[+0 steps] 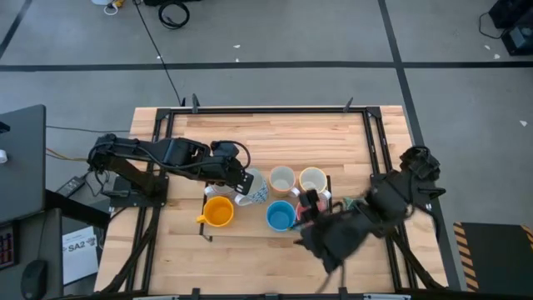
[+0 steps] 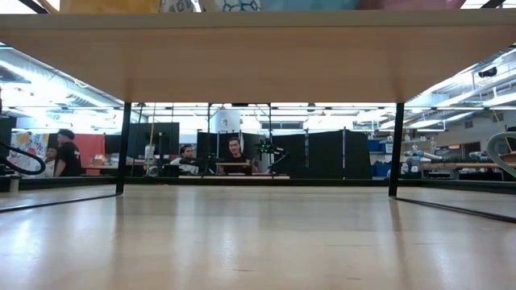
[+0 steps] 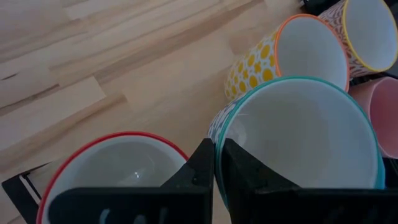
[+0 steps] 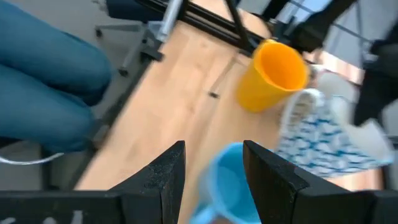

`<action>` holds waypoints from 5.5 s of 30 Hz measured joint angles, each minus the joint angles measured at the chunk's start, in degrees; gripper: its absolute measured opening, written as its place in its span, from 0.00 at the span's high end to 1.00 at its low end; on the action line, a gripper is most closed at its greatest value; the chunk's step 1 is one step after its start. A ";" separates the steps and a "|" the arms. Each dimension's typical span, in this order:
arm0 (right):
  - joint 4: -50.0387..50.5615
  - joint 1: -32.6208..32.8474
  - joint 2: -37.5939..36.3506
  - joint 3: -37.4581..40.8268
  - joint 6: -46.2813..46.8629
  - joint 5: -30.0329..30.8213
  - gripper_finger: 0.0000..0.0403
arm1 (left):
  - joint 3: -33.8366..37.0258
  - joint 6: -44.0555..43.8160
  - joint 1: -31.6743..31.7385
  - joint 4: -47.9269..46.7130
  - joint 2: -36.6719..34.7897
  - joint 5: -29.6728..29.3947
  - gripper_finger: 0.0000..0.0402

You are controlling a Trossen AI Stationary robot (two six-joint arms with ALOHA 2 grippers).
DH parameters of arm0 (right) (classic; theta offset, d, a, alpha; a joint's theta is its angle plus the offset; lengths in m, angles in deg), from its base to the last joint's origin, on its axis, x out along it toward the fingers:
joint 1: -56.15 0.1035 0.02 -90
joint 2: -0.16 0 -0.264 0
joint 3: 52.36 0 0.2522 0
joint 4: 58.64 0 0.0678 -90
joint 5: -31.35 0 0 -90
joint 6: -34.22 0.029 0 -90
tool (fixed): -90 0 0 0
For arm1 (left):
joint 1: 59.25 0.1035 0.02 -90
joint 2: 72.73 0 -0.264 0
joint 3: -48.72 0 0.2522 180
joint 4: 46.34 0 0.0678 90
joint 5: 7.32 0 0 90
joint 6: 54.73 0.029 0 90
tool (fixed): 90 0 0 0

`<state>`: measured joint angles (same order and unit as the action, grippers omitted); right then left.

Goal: Place coffee mugs
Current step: Put the blue patterned mug on the shelf, then put the green mug on the shelf

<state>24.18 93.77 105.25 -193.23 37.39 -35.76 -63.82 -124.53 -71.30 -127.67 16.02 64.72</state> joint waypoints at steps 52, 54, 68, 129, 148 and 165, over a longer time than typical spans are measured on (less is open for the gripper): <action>-5.85 -24.22 3.39 0.04 -27.38 -21.49 0.59 | 0.00 0.13 0.00 -2.82 -0.09 0.46 0.95; -4.59 -23.85 3.07 0.04 -27.38 -21.49 0.59 | 0.00 0.13 0.00 -2.84 -0.09 0.48 0.95; 1.00 -21.12 -0.97 0.04 -27.18 -21.05 0.59 | -0.02 1.47 -0.17 -2.32 1.09 0.42 0.92; 1.16 -19.18 -1.19 0.02 -26.72 -23.08 0.59 | -0.02 3.45 0.00 -2.10 3.93 0.32 0.75; 1.66 -17.58 -1.63 0.02 -26.67 -24.00 0.59 | -0.02 5.11 3.51 0.47 3.22 1.07 0.69; 12.97 -10.63 -5.04 0.00 -9.16 -15.87 0.59 | 0.00 26.56 3.68 0.78 -8.02 0.31 0.69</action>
<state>37.15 83.14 100.21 -193.23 28.22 -51.63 -63.82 -97.97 -67.62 -126.89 8.00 65.03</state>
